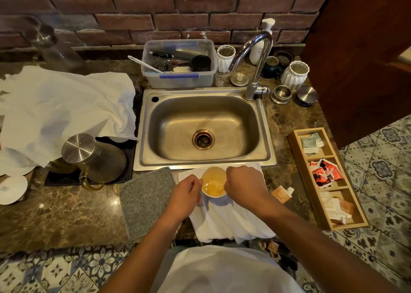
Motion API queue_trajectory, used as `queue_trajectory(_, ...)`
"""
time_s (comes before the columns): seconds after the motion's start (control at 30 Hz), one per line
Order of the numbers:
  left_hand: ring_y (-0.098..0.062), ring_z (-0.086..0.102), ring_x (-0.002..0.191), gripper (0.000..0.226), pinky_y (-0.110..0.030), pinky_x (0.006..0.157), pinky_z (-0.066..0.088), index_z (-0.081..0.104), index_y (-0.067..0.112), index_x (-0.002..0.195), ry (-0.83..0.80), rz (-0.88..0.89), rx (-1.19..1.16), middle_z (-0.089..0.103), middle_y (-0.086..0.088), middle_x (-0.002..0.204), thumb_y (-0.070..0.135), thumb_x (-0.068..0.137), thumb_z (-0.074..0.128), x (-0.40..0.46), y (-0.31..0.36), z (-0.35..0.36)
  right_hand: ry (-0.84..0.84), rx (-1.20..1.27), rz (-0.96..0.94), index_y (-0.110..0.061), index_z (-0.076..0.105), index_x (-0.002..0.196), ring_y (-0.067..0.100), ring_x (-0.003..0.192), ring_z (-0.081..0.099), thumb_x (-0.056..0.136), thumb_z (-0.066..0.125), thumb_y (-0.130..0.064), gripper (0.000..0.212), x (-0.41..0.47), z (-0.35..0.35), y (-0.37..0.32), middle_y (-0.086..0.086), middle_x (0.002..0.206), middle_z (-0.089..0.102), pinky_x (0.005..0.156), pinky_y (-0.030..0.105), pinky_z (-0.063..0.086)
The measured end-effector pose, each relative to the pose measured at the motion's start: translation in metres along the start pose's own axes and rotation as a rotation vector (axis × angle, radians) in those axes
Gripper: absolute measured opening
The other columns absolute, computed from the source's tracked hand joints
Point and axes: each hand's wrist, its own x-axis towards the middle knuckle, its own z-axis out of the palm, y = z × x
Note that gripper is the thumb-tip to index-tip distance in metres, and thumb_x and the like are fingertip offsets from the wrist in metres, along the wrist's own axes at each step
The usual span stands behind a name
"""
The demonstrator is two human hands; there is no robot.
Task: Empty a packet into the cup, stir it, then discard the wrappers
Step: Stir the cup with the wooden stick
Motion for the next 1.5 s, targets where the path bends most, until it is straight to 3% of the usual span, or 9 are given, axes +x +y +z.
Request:
queue_trajectory(0.1,-0.02,0.058,0.061,0.037,-0.034,0.063,0.047,0.058,0.0,0.083,-0.001,0.005,-0.024,0.068,-0.021,0.075,0.028,0.107,0.05,0.0,-0.001,-0.001,-0.025,0.044,0.001,-0.016,0.071,0.11,0.028,0.089,0.069,0.092,0.06,-0.03,0.025,-0.001,0.001,-0.001,0.008,0.101,0.075,0.074,0.033,0.051)
queue_trajectory(0.27,-0.016,0.06,0.061,0.037,-0.029,0.06,0.047,0.059,0.004,0.083,0.006,-0.006,-0.012,0.069,-0.012,0.071,0.031,0.107,0.05,-0.001,-0.002,0.0,-0.036,0.158,-0.003,-0.017,0.071,0.116,0.027,0.089,0.069,0.09,0.067,-0.037,0.032,-0.001,0.008,-0.009,0.007,0.104,0.075,0.079,0.031,0.052)
queue_trajectory(0.43,-0.018,0.06,0.06,0.037,-0.035,0.062,0.048,0.06,0.004,0.082,0.009,-0.004,-0.007,0.07,-0.013,0.069,0.031,0.106,0.051,0.0,-0.001,-0.001,0.087,0.155,0.0,-0.017,0.065,0.114,0.028,0.088,0.069,0.101,0.052,-0.037,0.027,0.005,0.008,-0.011,0.008,0.101,0.075,0.068,0.029,0.042)
queue_trajectory(0.63,-0.015,0.06,0.058,0.037,-0.03,0.06,0.046,0.061,0.006,0.082,0.002,-0.009,-0.01,0.069,-0.009,0.067,0.032,0.106,0.051,-0.001,0.0,-0.002,0.084,0.092,-0.007,-0.017,0.058,0.122,0.03,0.088,0.07,0.104,0.047,-0.034,0.027,0.006,0.005,-0.007,0.009,0.102,0.075,0.073,0.034,0.051)
queue_trajectory(0.83,-0.015,0.06,0.058,0.037,-0.033,0.062,0.046,0.061,0.006,0.081,-0.005,0.006,-0.007,0.065,-0.002,0.062,0.031,0.106,0.051,0.0,-0.001,-0.003,0.094,0.099,-0.029,-0.016,0.059,0.124,0.029,0.087,0.069,0.101,0.05,-0.029,0.028,0.001,0.004,-0.002,0.009,0.102,0.074,0.066,0.03,0.037)
queue_trajectory(1.0,-0.017,0.061,0.058,0.038,-0.035,0.063,0.05,0.061,0.006,0.081,-0.003,0.011,-0.006,0.069,-0.01,0.067,0.033,0.106,0.051,0.003,-0.003,-0.002,0.04,0.06,-0.031,-0.015,0.06,0.122,0.03,0.09,0.069,0.097,0.055,-0.031,0.03,-0.007,0.004,-0.005,0.01,0.106,0.074,0.067,0.029,0.037)
queue_trajectory(1.13,-0.005,0.057,0.051,0.036,-0.022,0.054,0.046,0.06,0.012,0.078,0.004,0.015,0.0,0.07,-0.009,0.067,0.034,0.105,0.052,0.002,-0.006,0.0,0.035,0.158,-0.006,-0.017,0.066,0.117,0.024,0.089,0.069,0.096,0.061,-0.035,0.029,-0.012,0.013,-0.013,0.006,0.105,0.074,0.071,0.025,0.038)
queue_trajectory(1.33,-0.003,0.056,0.048,0.038,-0.014,0.052,0.044,0.061,0.007,0.08,-0.047,0.025,-0.068,0.069,-0.011,0.067,0.034,0.105,0.053,0.004,-0.007,-0.004,0.128,0.318,0.078,-0.02,0.067,0.11,0.017,0.081,0.066,0.101,0.055,-0.039,0.024,-0.012,0.021,-0.013,0.001,0.095,0.075,0.067,0.023,0.035)
queue_trajectory(1.5,-0.009,0.058,0.051,0.039,-0.026,0.059,0.047,0.061,0.005,0.082,-0.06,0.029,-0.045,0.071,-0.013,0.069,0.035,0.106,0.052,0.005,-0.004,-0.007,0.084,0.239,0.069,-0.02,0.069,0.101,0.022,0.081,0.069,0.096,0.057,-0.039,0.024,-0.009,0.017,-0.004,0.003,0.091,0.075,0.064,0.026,0.039)
